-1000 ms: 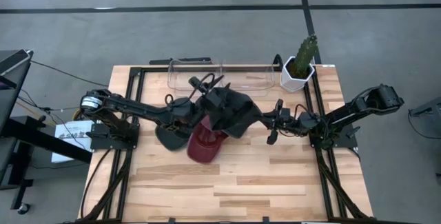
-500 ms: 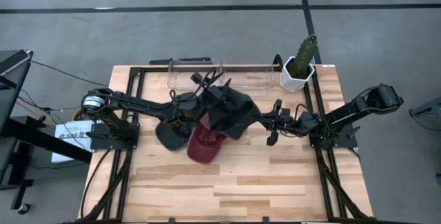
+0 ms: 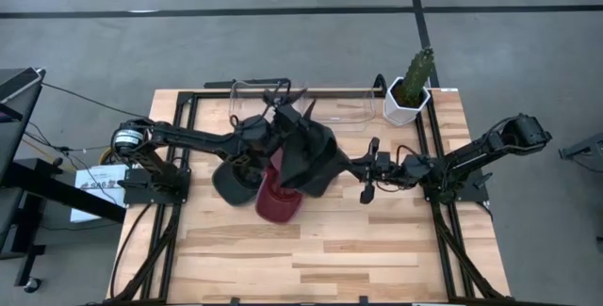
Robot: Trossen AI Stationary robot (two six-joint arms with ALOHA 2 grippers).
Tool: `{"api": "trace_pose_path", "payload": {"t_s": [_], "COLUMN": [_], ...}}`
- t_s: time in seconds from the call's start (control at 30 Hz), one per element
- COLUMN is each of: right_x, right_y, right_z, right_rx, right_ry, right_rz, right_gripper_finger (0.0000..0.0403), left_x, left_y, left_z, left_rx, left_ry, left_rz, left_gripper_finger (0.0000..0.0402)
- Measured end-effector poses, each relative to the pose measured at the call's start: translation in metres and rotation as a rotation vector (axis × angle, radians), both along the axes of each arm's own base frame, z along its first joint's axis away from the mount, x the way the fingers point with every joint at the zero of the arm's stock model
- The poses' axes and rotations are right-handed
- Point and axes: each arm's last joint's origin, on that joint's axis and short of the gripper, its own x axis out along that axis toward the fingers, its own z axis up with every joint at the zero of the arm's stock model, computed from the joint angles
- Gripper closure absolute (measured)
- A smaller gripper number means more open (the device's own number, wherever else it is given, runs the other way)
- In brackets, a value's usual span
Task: Pick & Place hat
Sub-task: Put the right black cap into the left transparent bin
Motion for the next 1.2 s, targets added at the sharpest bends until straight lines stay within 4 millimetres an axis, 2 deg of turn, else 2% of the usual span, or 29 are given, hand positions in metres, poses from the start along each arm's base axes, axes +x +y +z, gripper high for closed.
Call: {"api": "trace_pose_path", "payload": {"t_s": [0.33,0.6,0.8,0.93,1.1,1.2], "right_x": [0.000,0.000,0.000,0.000,0.000,0.000], "right_y": [0.001,0.000,0.000,0.000,0.000,0.000], "right_z": [-0.002,-0.003,-0.003,-0.003,-0.003,-0.003], "right_rx": [0.000,-0.008,-0.010,-0.012,-0.011,-0.011], "right_ry": [0.024,0.030,0.031,0.031,0.031,0.031], "right_rz": [0.003,-0.024,-0.025,-0.024,-0.025,-0.024], "right_gripper_finger": [0.0400,0.0400,0.0397,0.0400,0.0398,0.0398], "left_x": [-0.004,-0.018,-0.038,-0.048,-0.052,-0.049], "left_y": [0.020,0.013,-0.008,-0.026,-0.049,-0.065], "left_z": [0.004,0.027,0.054,0.064,0.067,0.058], "left_rx": [0.032,0.155,0.208,0.242,0.262,0.251], "left_ry": [0.011,0.072,0.051,0.058,0.071,0.142], "left_rz": [0.125,0.109,0.076,0.038,-0.026,-0.060], "left_gripper_finger": [0.0243,0.0243,0.0243,0.0243,0.0243,0.0243]}}
